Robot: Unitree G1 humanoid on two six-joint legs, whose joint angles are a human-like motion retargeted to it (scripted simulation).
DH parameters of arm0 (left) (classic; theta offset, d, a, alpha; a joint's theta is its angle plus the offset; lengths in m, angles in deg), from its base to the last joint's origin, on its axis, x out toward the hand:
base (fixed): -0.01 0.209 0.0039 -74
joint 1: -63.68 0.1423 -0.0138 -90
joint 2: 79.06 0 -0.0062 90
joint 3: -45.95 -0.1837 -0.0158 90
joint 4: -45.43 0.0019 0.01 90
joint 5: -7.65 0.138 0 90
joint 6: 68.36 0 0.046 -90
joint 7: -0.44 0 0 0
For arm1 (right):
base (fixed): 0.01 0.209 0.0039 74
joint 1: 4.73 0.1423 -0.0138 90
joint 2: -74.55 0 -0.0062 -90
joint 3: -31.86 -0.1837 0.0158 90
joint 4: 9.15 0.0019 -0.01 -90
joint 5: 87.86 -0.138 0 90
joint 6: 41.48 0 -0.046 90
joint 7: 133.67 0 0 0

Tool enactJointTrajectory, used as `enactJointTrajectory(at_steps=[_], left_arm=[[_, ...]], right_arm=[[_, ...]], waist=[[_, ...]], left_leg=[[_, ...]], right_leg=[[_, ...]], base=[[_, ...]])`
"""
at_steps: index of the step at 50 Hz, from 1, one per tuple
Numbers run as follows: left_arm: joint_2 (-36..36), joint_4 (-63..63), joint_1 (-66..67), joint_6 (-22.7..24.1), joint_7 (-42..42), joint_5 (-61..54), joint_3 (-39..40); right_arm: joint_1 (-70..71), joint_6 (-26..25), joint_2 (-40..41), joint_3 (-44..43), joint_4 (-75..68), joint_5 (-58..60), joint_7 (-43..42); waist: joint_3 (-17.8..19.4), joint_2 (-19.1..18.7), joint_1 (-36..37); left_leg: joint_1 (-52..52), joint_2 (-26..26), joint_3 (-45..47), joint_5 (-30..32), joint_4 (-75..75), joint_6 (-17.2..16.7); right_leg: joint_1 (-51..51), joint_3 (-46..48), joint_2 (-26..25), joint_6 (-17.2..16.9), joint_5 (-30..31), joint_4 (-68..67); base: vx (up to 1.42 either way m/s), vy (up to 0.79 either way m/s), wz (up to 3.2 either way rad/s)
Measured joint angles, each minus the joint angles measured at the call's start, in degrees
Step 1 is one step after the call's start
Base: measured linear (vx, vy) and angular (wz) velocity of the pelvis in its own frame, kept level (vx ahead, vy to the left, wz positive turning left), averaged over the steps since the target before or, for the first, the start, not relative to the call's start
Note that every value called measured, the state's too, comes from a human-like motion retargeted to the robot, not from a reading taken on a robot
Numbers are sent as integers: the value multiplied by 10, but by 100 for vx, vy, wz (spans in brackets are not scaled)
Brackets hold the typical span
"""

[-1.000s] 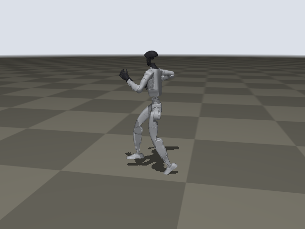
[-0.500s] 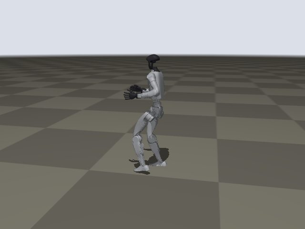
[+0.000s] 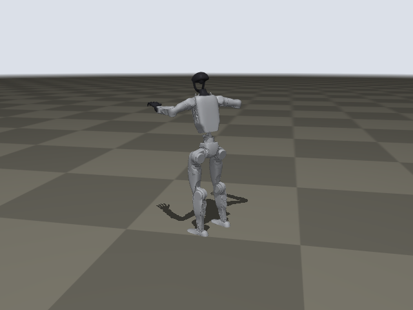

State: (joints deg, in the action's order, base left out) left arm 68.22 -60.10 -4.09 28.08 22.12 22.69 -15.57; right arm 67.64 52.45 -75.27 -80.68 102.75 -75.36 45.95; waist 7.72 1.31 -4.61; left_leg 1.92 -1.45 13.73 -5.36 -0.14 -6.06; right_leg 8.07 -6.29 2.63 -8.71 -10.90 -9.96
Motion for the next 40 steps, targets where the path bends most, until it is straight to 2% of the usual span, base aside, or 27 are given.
enactJointTrajectory(at_steps=[5,14,40], left_arm=[[29,1,1,0,-21,-39,15],[-3,-21,-4,14,-66,-124,12],[-83,-31,48,6,-97,-115,66]], right_arm=[[-46,-5,-5,-50,-13,-14,-3],[-79,-22,35,-99,-11,-28,10],[-85,-28,110,-105,-16,-25,21]], waist=[[-13,-7,-3],[-38,-17,30],[-38,15,19]], left_leg=[[-15,4,5,-14,-11,0],[-37,0,27,-31,-27,4],[-73,-15,53,-40,-25,3]], right_leg=[[-31,-3,8,-13,20,31],[-79,-18,9,-29,38,88],[-105,-46,-7,-28,37,96]], base=[[10,1,-6],[9,-1,-23],[0,-1,-7]])
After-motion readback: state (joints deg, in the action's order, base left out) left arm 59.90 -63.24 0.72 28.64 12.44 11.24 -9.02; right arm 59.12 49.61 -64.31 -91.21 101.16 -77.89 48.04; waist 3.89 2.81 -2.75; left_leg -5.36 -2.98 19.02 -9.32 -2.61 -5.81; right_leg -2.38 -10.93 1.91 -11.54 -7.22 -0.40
